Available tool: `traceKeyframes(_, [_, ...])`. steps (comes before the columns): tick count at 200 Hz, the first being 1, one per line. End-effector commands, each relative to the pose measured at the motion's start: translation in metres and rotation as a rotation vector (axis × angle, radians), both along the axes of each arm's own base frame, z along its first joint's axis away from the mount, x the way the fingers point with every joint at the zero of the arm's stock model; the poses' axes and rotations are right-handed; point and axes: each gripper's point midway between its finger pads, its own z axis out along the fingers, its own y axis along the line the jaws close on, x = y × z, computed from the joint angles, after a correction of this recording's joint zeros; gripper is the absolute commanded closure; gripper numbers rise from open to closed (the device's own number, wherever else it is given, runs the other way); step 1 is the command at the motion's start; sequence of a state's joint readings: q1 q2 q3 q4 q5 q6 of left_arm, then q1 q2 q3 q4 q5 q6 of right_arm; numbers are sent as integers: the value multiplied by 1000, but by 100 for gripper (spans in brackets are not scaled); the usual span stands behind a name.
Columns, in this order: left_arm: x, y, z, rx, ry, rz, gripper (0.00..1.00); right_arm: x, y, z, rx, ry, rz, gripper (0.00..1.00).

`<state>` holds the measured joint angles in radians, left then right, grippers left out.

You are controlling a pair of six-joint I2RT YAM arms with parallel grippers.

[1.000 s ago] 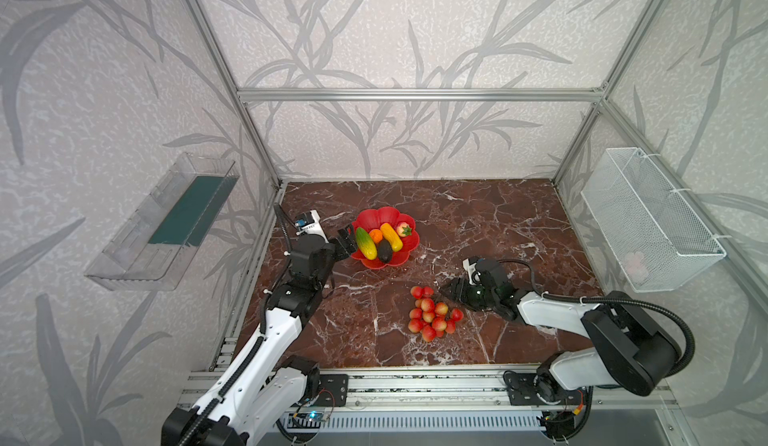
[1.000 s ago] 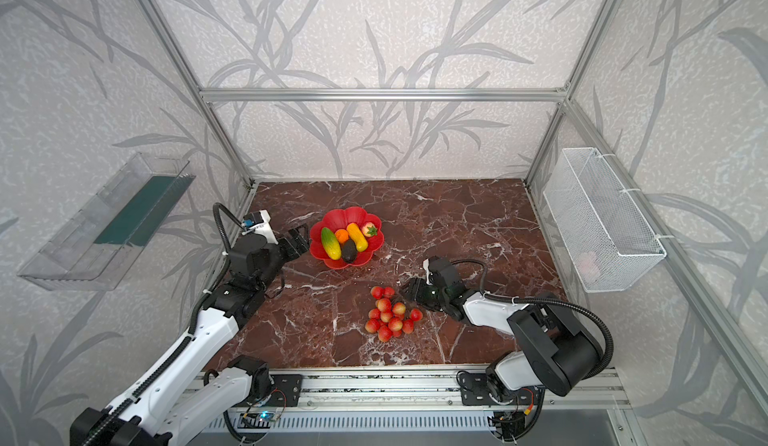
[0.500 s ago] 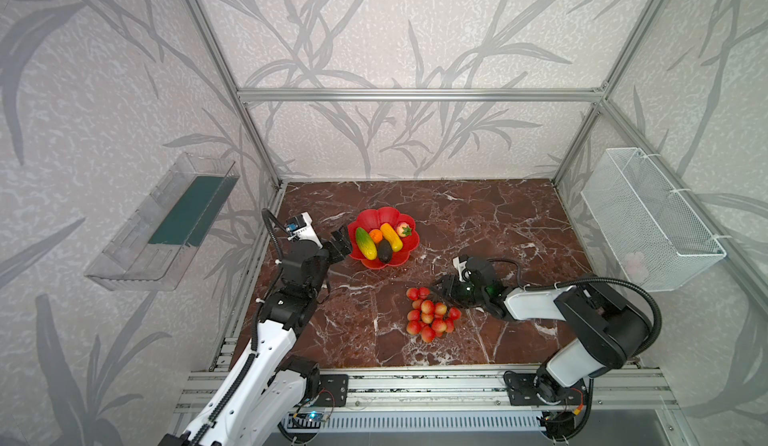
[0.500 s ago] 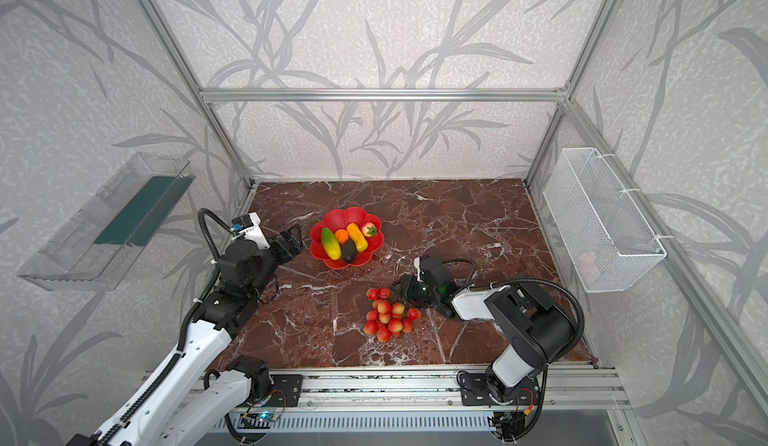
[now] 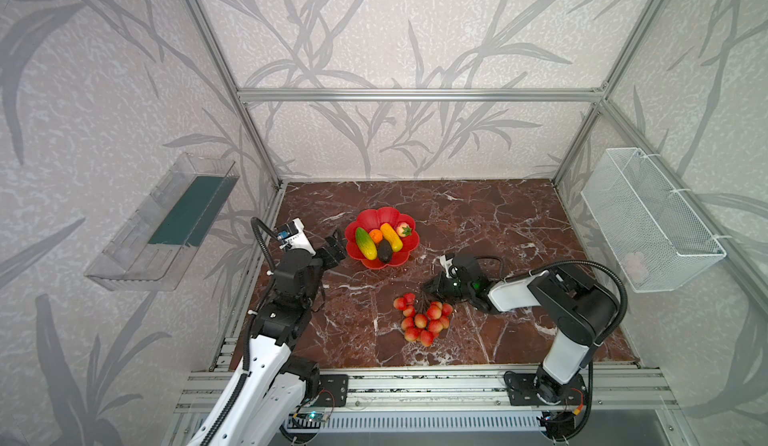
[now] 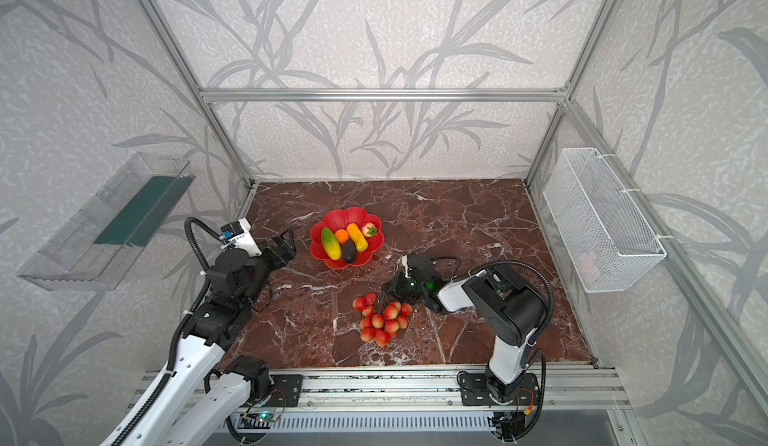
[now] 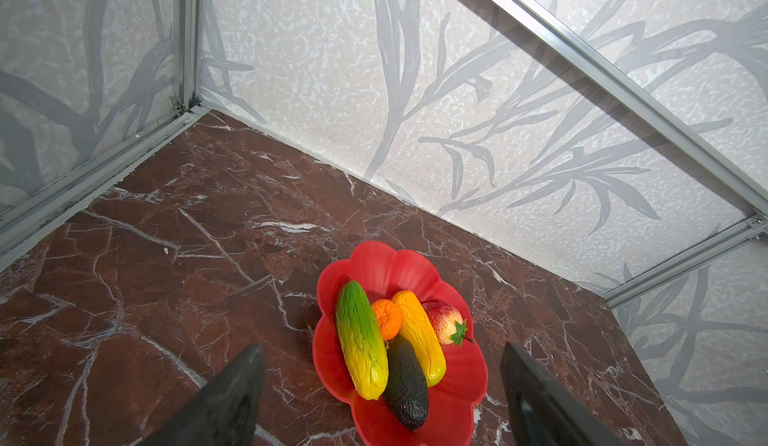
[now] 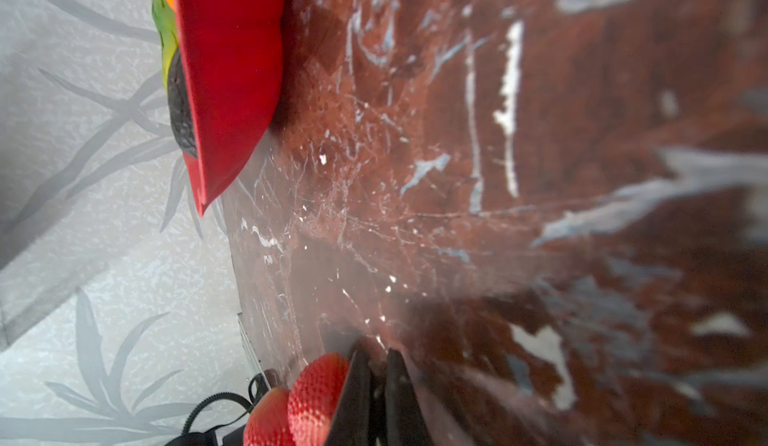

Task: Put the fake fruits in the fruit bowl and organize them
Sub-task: 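Lift the strawberry bunch and lay it over the bowl with the right gripper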

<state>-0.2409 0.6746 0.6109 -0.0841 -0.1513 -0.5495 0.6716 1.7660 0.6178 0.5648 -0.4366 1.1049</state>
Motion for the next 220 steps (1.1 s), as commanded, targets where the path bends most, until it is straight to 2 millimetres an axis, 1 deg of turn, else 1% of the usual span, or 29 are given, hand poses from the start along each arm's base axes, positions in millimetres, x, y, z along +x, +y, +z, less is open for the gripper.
traceKeyframes(1, [-5, 7, -6, 19, 10, 29, 11, 3, 3, 19, -54, -83, 36, 100])
traceKeyframes(5, [-5, 8, -5, 19, 9, 29, 11, 4, 3, 26, -56, -105, 39, 100])
traceKeyframes(41, [-9, 9, -7, 17, 7, 33, 11, 3, -5, 48, -170, -218, 90, 100])
traceKeyframes(96, [-16, 13, -7, 22, -3, 45, 10, 1, -11, 91, -285, -412, 165, 100])
traceKeyframes(109, [-18, 14, -7, 24, -5, 47, 10, 1, -11, 104, -303, -472, 184, 100])
traceKeyframes(127, [-21, 16, -8, 26, -8, 50, 10, 4, -9, 129, -312, -551, 201, 100])
traceKeyframes(149, [-24, 16, -10, 24, -11, 46, 10, 11, -6, 156, -321, -632, 207, 100])
traceKeyframes(181, [-29, 18, -14, 25, -20, 51, 10, 26, 7, 193, -317, -743, 224, 100])
traceKeyframes(207, [-34, 20, -16, 23, -33, 58, 9, 39, 31, 219, -294, -809, 291, 100])
traceKeyframes(220, [-36, 22, -17, 29, -31, 62, 9, 47, 45, 225, -293, -820, 331, 100])
